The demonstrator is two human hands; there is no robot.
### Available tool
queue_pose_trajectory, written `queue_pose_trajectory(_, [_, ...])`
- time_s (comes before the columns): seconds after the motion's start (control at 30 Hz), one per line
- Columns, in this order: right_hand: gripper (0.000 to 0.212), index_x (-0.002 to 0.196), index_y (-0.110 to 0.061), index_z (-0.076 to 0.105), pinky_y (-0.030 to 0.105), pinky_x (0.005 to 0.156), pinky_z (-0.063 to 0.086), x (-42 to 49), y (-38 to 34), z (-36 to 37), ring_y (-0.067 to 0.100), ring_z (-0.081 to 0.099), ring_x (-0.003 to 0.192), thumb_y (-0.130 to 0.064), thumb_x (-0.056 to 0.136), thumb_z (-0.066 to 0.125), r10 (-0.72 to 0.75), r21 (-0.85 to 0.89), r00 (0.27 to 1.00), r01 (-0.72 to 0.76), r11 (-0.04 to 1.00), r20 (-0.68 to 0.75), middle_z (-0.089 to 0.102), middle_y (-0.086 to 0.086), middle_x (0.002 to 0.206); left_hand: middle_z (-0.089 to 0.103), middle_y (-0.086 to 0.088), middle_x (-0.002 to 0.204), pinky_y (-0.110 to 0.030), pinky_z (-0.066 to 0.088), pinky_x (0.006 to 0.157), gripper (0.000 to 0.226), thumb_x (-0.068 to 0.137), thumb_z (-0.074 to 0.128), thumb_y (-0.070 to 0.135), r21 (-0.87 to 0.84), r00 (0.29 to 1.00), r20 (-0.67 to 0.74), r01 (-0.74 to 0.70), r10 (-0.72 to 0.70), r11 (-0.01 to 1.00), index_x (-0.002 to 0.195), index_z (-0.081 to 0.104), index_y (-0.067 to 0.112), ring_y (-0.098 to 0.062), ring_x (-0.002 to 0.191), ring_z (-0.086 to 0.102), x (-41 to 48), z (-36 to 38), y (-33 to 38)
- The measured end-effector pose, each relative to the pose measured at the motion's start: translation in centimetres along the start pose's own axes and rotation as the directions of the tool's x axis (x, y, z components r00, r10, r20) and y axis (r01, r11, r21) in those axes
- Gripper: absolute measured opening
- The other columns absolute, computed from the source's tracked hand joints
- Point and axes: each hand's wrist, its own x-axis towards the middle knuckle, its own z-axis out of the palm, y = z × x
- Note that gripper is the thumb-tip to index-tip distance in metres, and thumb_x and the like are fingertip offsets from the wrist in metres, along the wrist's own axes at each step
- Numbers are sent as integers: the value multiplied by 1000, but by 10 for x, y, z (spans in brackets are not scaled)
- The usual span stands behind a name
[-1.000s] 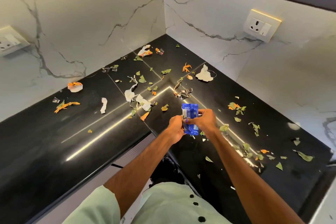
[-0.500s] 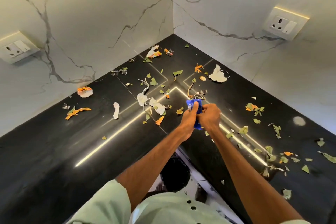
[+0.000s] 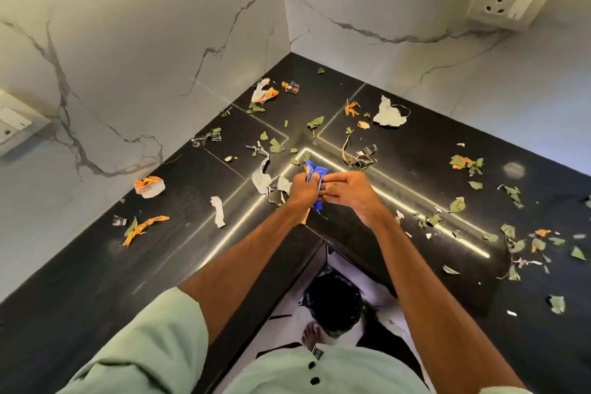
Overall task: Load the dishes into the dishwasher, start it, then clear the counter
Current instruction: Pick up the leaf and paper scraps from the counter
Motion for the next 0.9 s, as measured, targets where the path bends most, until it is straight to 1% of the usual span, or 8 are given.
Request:
queue_pose_trajectory(0.1, [19, 104, -1, 73, 29, 68, 61, 22, 15, -20, 19, 73, 77, 4, 87, 66, 23, -75, 981, -38, 996, -192, 77, 13, 94, 60, -7, 72, -23, 46, 44, 25, 103, 39, 11, 4, 999, 47, -2, 2, 1000, 91, 60, 5, -14, 53, 53, 6, -9, -3])
queue_pose_trajectory(0.23, [21, 96, -17, 79, 36, 84, 60, 70, 39, -66, 13, 70, 82, -7, 80, 69, -154, -458, 868, -92, 884, -471, 77, 2, 90, 61, -6, 75, -24, 45, 45, 24, 103, 38, 8, -69, 998, 52, 34, -30, 997, 91, 58, 5, -12, 53, 51, 23, -22, -9])
queue_pose_trajectory(0.3, [26, 104, -17, 77, 38, 96, 54, 92, 44, -86, 17, 69, 98, -10, 80, 71, -203, -554, 864, -101, 826, -461, 75, 2, 104, 62, -7, 78, -25, 46, 46, 24, 104, 39, 9, -81, 997, 56, 53, -48, 995, 92, 59, 5, -13, 57, 52, 29, -24, -14])
queue_pose_trajectory(0.4, [42, 123, -11, 67, 37, 107, 43, 123, 43, -105, 25, 56, 120, -16, 82, 78, -274, -744, 905, -66, 665, -325, 62, 10, 127, 62, -4, 76, -22, 49, 47, 26, 106, 39, 13, -59, 996, 69, 58, -54, 997, 94, 61, 4, -12, 59, 54, 33, -22, -18])
queue_pose_trajectory(0.53, [64, 141, -14, 52, 46, 112, 37, 167, 46, -115, 33, 41, 134, -26, 84, 79, -174, -893, 978, -27, 449, -117, 47, 14, 143, 63, -6, 82, -21, 50, 48, 26, 107, 40, 14, -62, 996, 78, 54, -49, 997, 100, 62, 2, -12, 62, 55, 38, -15, -16])
queue_pose_trajectory(0.63, [52, 135, -20, 57, 49, 106, 42, 184, 53, -117, 35, 42, 131, -28, 87, 75, -114, -941, 993, 18, 337, -22, 48, 14, 138, 63, -5, 81, -21, 50, 48, 26, 106, 42, 14, -72, 996, 77, 55, -49, 996, 98, 63, 2, -12, 63, 55, 39, -10, -13])
queue_pose_trajectory(0.77, [17, 105, -16, 74, 41, 87, 48, 179, 57, -116, 30, 54, 111, -13, 89, 73, -249, -930, 967, 47, 364, -48, 58, 10, 114, 66, -2, 85, -20, 47, 47, 26, 106, 42, 15, -50, 996, 62, 63, -60, 997, 105, 64, 0, -12, 65, 55, 41, -10, -12])
queue_pose_trajectory(0.9, [2, 87, -11, 76, 38, 75, 52, 172, 56, -119, 32, 66, 89, -11, 87, 74, -239, -903, 960, -32, 427, -147, 69, 11, 92, 68, -3, 89, -20, 44, 47, 27, 106, 42, 16, -16, 995, 54, 89, -88, 996, 107, 65, 2, -11, 64, 54, 46, -10, -17])
